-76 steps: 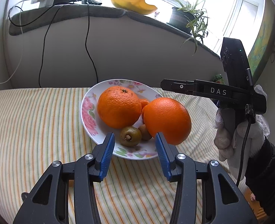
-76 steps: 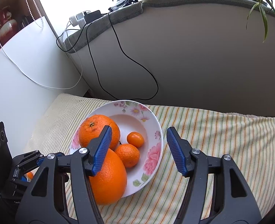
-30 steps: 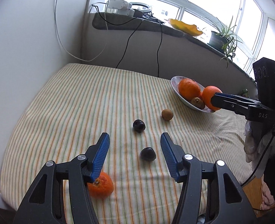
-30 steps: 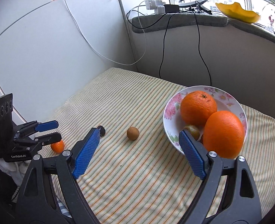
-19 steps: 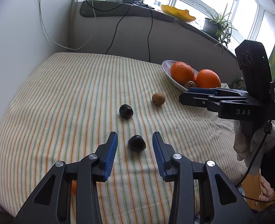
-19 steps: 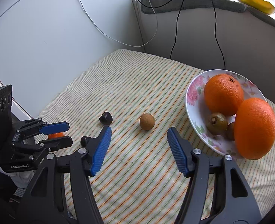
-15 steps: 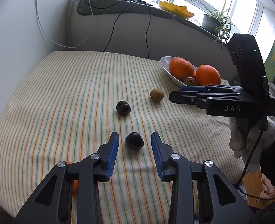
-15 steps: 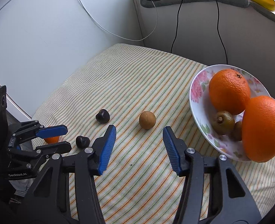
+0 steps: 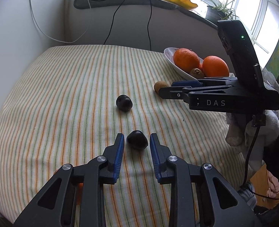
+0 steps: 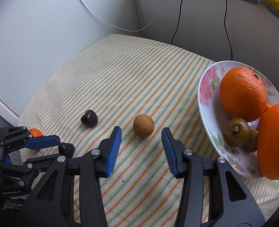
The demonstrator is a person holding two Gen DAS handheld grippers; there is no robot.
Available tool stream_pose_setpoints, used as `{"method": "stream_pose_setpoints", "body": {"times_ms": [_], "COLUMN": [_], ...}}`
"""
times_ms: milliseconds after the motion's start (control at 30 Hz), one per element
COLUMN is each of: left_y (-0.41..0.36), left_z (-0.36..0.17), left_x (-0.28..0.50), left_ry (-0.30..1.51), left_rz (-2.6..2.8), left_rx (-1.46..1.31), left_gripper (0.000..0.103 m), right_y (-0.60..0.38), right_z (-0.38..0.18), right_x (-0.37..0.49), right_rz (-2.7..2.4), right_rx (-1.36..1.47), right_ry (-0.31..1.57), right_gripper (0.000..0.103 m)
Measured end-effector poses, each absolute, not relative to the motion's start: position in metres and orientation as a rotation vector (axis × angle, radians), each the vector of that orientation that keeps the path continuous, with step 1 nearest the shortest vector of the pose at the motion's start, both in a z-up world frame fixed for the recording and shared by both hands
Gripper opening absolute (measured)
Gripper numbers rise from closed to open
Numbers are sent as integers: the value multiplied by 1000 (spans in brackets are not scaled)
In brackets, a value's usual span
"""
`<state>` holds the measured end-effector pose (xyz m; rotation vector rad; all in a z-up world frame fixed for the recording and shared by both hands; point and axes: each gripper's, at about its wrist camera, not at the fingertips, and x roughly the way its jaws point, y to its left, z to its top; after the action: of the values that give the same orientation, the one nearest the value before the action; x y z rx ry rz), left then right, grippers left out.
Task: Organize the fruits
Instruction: 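Grasp the brown round fruit with the right gripper while the left gripper grasps the dark purple fruit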
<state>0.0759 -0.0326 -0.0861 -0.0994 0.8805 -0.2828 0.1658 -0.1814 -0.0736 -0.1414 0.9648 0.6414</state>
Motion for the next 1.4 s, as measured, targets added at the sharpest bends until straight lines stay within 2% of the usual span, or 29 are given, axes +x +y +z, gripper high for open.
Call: {"method": "stream_pose_setpoints", "body": {"times_ms": [367,567,1400], "left_y": [-33,-33,-35], "left_z": [-88,-89,-67], "left_x": [77,77,83], "left_ry": [880,878,821], "left_rz": [-281,-279,-286], "left_rx": [-101,-108,-158], "left_gripper": [20,20,20], "right_y": [-173,-170,-220], "right_z": [-82,-83,-42], "right_x": [176,178,154], "right_rz": [631,634,631], "right_rx": [-157,-166,-90], "right_ry": [977,976,882], "right_gripper": [39,26,26]}}
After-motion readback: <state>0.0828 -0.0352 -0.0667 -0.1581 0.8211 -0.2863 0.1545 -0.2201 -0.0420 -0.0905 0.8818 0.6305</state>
